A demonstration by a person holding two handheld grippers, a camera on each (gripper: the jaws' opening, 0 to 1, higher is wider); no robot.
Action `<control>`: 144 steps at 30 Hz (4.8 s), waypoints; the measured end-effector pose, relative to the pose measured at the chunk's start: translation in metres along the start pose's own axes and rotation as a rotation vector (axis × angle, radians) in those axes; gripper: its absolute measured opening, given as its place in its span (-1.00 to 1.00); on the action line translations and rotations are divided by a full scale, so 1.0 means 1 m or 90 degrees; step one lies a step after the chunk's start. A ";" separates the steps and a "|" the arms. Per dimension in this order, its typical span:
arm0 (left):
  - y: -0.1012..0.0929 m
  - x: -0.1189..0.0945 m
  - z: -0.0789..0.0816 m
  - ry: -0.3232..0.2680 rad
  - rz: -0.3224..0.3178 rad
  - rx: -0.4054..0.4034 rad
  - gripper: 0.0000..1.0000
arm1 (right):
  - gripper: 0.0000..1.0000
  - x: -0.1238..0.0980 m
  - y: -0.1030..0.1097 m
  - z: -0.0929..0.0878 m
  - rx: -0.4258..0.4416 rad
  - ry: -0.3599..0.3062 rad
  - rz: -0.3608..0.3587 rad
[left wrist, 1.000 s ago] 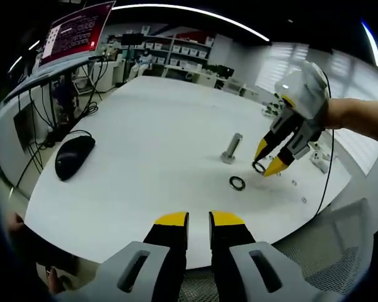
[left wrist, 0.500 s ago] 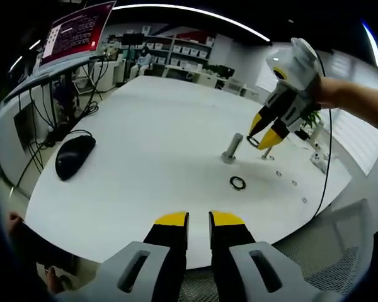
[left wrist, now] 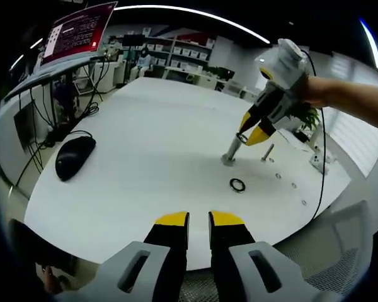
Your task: Place the washer onto the threaded stud by aligning its center hole with the stud, sliding it down to the base, and recovering from edge contact or off-axis alignment until the washer reaches the visible bottom stop.
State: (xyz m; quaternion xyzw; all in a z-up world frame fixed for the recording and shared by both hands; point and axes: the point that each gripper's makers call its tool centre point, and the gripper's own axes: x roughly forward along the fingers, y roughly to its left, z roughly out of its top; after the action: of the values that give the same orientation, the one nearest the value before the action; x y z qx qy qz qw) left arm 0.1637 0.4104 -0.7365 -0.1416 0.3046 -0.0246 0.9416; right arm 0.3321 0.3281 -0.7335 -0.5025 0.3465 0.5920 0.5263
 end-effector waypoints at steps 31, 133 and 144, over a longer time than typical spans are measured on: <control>0.002 0.000 -0.001 -0.006 -0.009 -0.008 -0.85 | -0.48 0.055 0.004 -0.020 -0.009 0.042 0.029; 0.004 0.000 0.001 -0.017 -0.008 -0.037 -0.92 | -0.54 0.016 0.060 -0.012 -0.015 -0.021 0.077; 0.004 -0.001 0.002 -0.021 -0.007 -0.038 -0.92 | -0.54 -0.008 0.036 -0.010 -0.014 -0.017 0.064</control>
State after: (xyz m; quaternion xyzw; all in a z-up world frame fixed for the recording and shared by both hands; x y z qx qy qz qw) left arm 0.1636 0.4152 -0.7360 -0.1714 0.2888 -0.0180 0.9417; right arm 0.2989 0.3094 -0.7322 -0.4818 0.3579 0.6283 0.4950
